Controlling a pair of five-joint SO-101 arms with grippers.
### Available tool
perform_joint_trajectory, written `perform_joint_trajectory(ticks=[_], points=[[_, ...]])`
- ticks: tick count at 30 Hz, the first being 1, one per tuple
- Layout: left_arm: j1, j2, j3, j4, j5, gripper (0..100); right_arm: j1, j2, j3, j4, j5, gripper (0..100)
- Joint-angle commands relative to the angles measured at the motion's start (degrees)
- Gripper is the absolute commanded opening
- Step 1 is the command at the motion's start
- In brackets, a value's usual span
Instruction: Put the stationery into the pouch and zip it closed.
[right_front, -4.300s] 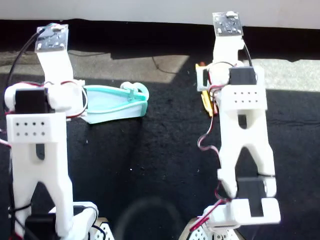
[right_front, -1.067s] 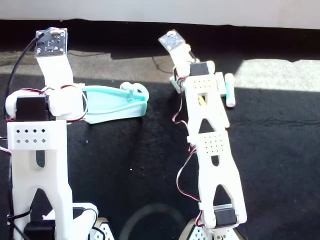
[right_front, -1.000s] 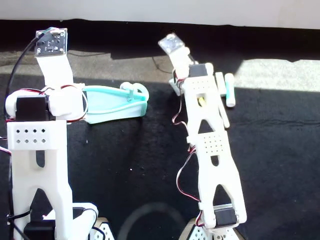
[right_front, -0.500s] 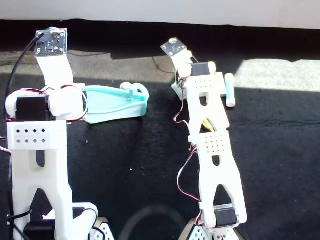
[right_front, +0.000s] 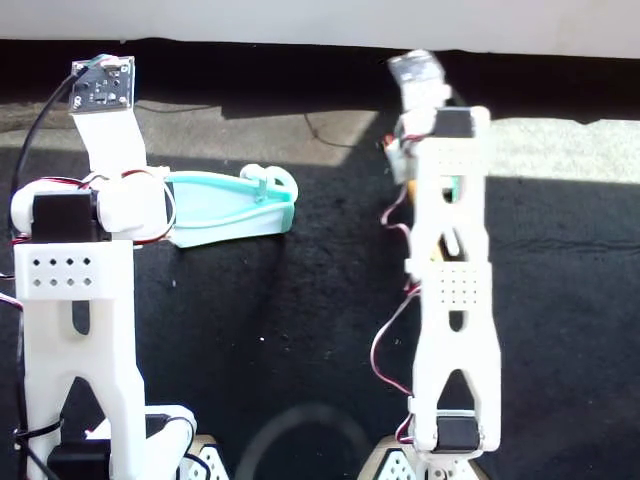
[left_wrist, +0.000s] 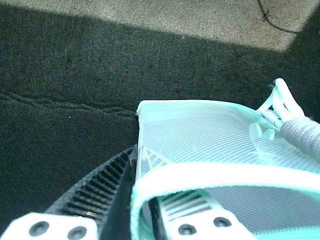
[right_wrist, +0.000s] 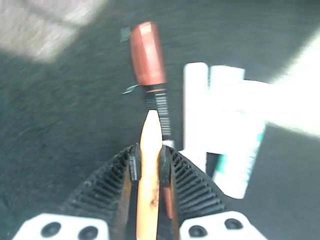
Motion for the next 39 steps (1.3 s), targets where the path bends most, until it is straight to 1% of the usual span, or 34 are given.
perform_joint_trajectory(ticks=[1, 4, 7, 14, 16, 19, 23, 25, 28, 30, 33, 39], points=[[0.22, 0.4, 0.13, 0.18, 0.35, 1, 3.03, -9.27, -5.32, 0.75, -1.58, 0.5], [0.22, 0.4, 0.13, 0.18, 0.35, 1, 4.35, -16.04, 1.1, 0.75, -1.58, 0.5], [0.22, 0.4, 0.13, 0.18, 0.35, 1, 4.53, -26.15, 13.23, 0.75, -1.58, 0.5], [0.22, 0.4, 0.4, 0.18, 0.35, 1, 4.0, -54.46, 52.0, 0.13, -1.67, 0.5], [0.22, 0.4, 0.4, 0.18, 0.35, 1, 4.0, -60.62, 62.99, -1.98, -1.67, 0.5], [0.22, 0.4, 0.31, 0.0, 0.26, 1, 4.35, -68.53, 80.75, -10.59, -1.41, 0.5], [0.22, 0.48, 0.22, -0.09, 0.26, 1, 4.0, -78.37, 106.59, -27.74, -1.32, 0.5], [0.22, 0.48, 0.22, -0.09, 0.26, 1, 2.77, -82.59, 118.55, -36.0, -1.23, 0.5], [0.22, 0.48, 0.22, 0.0, 0.26, 1, 0.31, -86.99, 132.7, -46.37, -0.79, 0.5], [0.22, 0.48, 0.22, 0.18, 0.26, 1, -1.89, -87.6, 139.74, -52.26, 1.32, 0.5], [0.22, 0.48, 0.31, 0.18, 0.26, 1, -4.09, -85.93, 145.1, -57.45, 2.64, 0.5], [0.22, 0.48, 0.4, 0.18, 0.26, 1, -4.26, -76.44, 143.34, -59.82, 2.73, 1.5]])
